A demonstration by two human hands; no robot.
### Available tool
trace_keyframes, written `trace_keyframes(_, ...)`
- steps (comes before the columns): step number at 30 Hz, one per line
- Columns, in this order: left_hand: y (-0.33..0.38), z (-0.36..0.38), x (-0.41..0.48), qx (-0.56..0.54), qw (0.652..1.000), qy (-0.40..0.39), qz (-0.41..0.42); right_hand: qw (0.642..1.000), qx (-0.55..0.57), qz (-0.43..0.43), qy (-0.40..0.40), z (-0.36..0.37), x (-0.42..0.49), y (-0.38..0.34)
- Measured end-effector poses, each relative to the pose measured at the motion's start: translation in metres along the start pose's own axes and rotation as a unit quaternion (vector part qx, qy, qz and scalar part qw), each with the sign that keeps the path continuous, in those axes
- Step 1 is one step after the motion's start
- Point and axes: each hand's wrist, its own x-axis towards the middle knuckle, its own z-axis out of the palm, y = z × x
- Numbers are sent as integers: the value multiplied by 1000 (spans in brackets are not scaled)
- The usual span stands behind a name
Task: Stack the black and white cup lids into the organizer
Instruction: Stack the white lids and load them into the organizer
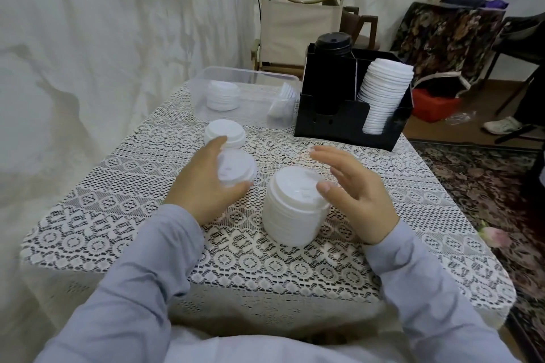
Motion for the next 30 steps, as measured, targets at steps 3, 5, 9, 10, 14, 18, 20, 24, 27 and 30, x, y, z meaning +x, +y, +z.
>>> trace_keyframes(3, 29, -18, -10, -52, 993, 86, 61, 996, -21, -41, 76, -3, 7, -11)
trace_keyframes(5, 51, -24, -18, -78, 986, 94, 116, 994, 13, -64, 86, -6, 10, -22)
trace_keyframes(9, 80, -9, -35, -59, 978, 84, 182, 992, 103, -59, 35, -3, 10, -34)
trace_keyframes(10, 82, -3, -38, -37, 976, 94, 190, 991, 117, -51, 30, -2, 8, -32)
trace_keyframes(14, 80, 9, -42, -4, 977, 77, 200, 988, 139, -34, 49, -4, 1, -21)
trace_keyframes(18, 71, 8, -45, -77, 979, 11, 190, 990, 138, -5, 35, -7, -4, -11)
trace_keyframes(20, 65, 6, -48, -101, 980, -2, 170, 991, 131, 10, 18, -6, -6, -5)
trace_keyframes(24, 53, 7, -51, -121, 982, -10, 146, 990, 132, 38, -13, -2, -9, 3)
trace_keyframes(27, 47, 9, -52, -91, 983, 6, 157, 991, 128, 39, -28, 0, -10, 5)
trace_keyframes(30, 43, 9, -52, -73, 984, 7, 162, 991, 115, 41, -49, 2, -9, 6)
